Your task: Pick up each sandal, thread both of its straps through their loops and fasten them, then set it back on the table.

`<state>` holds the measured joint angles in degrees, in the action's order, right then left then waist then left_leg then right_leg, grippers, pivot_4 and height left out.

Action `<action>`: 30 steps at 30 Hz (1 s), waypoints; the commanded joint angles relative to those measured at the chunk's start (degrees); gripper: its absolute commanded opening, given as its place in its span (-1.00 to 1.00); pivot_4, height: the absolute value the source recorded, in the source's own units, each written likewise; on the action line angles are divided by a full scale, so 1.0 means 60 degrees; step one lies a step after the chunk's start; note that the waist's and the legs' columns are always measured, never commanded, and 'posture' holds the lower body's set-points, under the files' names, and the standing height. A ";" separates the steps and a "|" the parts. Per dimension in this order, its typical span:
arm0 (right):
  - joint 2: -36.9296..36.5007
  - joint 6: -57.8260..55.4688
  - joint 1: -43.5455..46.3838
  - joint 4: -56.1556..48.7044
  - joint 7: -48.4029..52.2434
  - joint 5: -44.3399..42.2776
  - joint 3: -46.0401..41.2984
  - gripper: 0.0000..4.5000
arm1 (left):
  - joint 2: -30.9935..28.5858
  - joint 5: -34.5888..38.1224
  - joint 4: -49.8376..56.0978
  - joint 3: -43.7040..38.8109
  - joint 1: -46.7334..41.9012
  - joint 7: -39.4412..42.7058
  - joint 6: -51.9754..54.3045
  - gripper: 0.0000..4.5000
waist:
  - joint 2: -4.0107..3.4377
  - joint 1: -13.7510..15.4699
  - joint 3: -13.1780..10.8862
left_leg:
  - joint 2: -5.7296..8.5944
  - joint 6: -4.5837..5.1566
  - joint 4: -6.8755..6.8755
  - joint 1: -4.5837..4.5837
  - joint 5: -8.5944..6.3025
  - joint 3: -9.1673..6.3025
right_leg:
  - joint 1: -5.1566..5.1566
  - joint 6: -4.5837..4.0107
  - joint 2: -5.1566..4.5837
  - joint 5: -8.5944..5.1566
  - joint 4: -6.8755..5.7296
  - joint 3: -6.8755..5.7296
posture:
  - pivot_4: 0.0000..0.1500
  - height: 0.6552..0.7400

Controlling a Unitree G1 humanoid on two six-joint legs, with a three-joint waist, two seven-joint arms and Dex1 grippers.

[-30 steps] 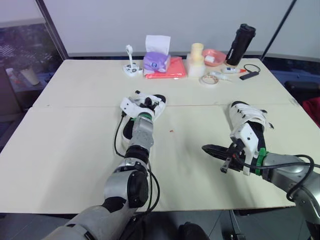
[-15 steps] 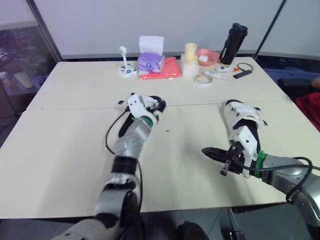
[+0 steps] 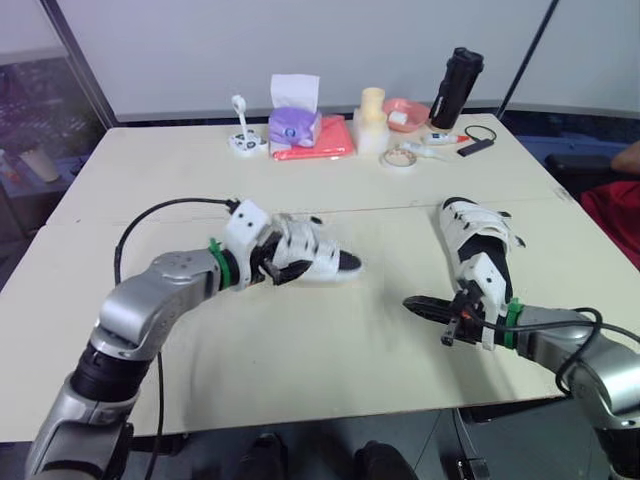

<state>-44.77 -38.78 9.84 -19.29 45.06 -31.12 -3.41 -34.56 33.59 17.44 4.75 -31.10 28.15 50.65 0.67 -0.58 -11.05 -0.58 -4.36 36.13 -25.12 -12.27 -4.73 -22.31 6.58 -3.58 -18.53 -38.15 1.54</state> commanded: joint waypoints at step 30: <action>0.0557 0.0270 -0.0787 -0.0762 -0.0385 0.0308 -0.0284 -1.00 | 0.1334 0.1174 -0.3572 -0.1482 -0.1077 0.1632 0.1875 0.97 | -0.0002 0.0017 0.0003 | -0.0001 0.0004 0.0018 0.0005 -0.0002 0.0001 | 0.0006 0.0000 -0.0002 0.0000 -0.0020 -0.0001 | 1.00 1.00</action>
<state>-41.54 -37.21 4.58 -22.23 43.00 -28.45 -3.62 -27.64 39.04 -2.67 -2.20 -35.84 37.87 61.27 0.66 -0.47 -11.03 -0.58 -4.33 36.25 -25.09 -12.28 -4.72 -22.27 6.58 -3.59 -18.53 -38.27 1.54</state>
